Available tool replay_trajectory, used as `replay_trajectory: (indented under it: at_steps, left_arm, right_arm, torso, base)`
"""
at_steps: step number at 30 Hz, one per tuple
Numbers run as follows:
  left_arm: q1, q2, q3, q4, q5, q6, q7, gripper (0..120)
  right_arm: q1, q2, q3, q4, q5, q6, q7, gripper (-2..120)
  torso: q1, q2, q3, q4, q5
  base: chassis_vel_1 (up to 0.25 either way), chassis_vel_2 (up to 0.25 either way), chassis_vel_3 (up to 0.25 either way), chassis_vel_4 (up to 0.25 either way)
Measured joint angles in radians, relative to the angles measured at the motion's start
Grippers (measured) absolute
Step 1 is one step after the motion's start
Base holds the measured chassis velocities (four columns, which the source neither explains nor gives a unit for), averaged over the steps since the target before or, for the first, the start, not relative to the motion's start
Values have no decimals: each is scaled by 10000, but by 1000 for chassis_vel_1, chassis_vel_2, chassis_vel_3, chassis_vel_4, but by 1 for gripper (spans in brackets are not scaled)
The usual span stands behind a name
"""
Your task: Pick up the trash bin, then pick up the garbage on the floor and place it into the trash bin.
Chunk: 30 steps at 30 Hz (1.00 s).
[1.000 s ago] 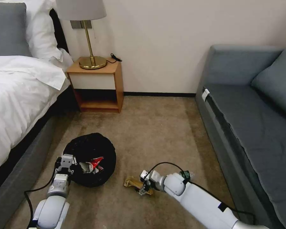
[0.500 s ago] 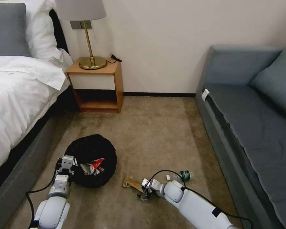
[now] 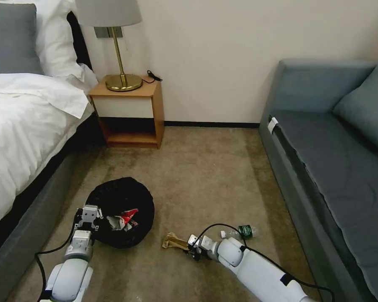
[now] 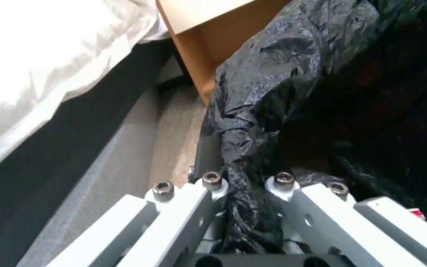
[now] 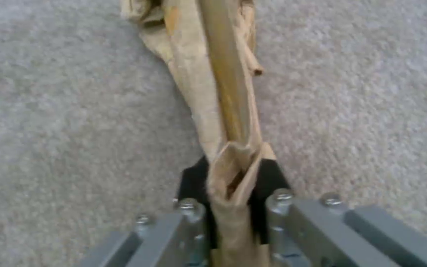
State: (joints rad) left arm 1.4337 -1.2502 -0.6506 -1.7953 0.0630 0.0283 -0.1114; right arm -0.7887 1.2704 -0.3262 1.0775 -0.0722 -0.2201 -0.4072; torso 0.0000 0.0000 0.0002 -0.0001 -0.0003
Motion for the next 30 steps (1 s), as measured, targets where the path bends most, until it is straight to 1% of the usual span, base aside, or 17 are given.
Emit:
replay_trajectory:
  at_steps: [3,10,19,29,30]
  left_arm:
    - [12,0,-4,-19,10,-26,11,2]
    - [31,-3,-8,-67,33,-35,25,2]
    - [19,-26,21,-172,103,-37,60,2]
    - [-59,-90,183,-278,277,54,91,2]
    - [-59,-90,183,-278,277,54,91,2]
  right_arm:
    - [56,-27,117,150,30,15,-22,0]
    - [246,-97,355,454,118,112,-39,0]
    - [650,-98,1124,1169,302,319,-29,0]
    - [786,-11,1701,2283,1776,413,366,0]
    - [786,-11,1701,2283,1776,413,366,0]
  torso:
    - [0,0,0,-1,0]
    - [0,0,0,0,2]
    - [0,0,-2,1,2]
    - [0,0,-2,1,3]
    - [0,0,-2,1,3]
  base:
    - [0,0,0,0]
    - [0,0,0,0]
    - [0,0,0,0]
    - [0,0,0,0]
    - [0,0,0,0]
